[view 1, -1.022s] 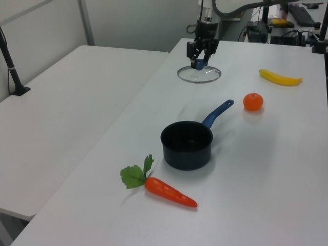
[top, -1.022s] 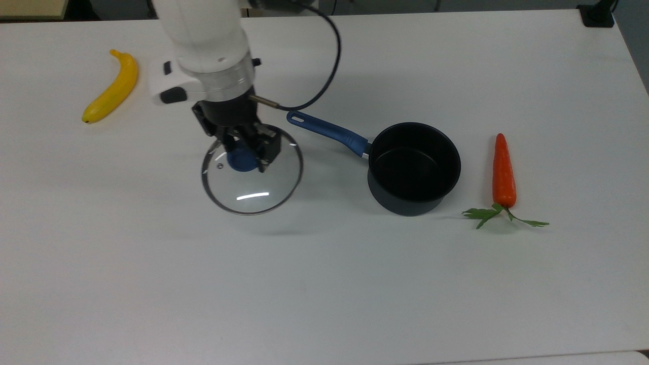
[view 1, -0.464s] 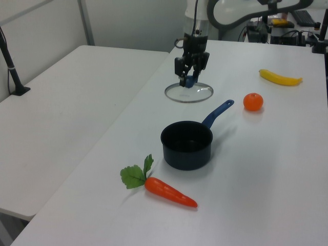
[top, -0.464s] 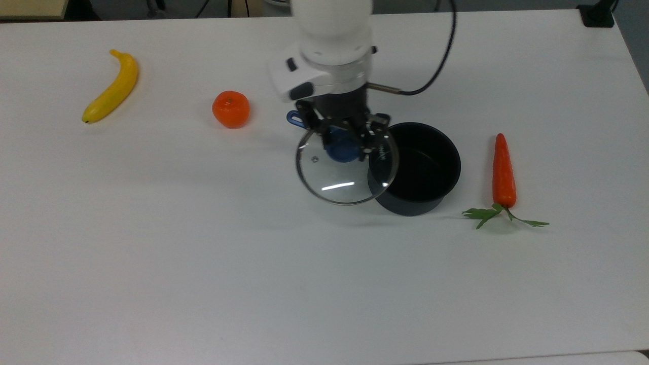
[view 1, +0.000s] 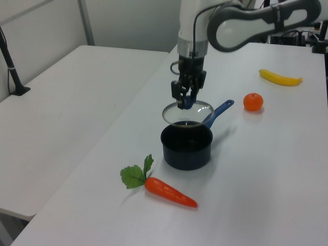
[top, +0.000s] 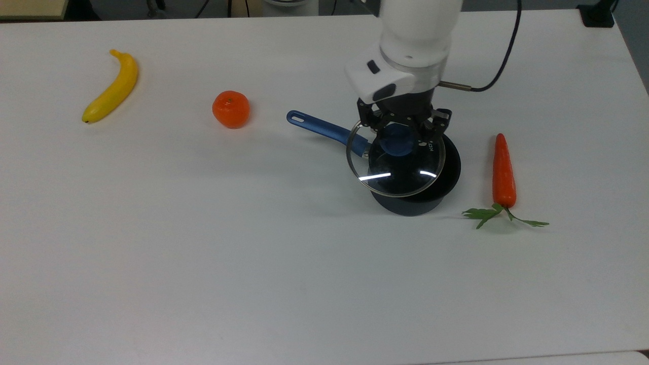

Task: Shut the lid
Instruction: 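Lift the glass lid and carry it over the black saucepan, then lower the glass lid onto the saucepan rim and release the knob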

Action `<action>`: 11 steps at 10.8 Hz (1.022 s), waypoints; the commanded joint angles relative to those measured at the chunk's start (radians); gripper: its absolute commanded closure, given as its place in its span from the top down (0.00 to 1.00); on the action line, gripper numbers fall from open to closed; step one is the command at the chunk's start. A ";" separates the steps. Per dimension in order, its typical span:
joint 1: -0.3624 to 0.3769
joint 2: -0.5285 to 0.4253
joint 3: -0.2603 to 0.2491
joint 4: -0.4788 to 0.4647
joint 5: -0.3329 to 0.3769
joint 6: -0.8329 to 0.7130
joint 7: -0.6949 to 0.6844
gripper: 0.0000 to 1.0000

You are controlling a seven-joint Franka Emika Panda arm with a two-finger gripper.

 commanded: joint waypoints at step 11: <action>0.090 0.068 -0.014 -0.017 -0.080 0.067 0.142 0.42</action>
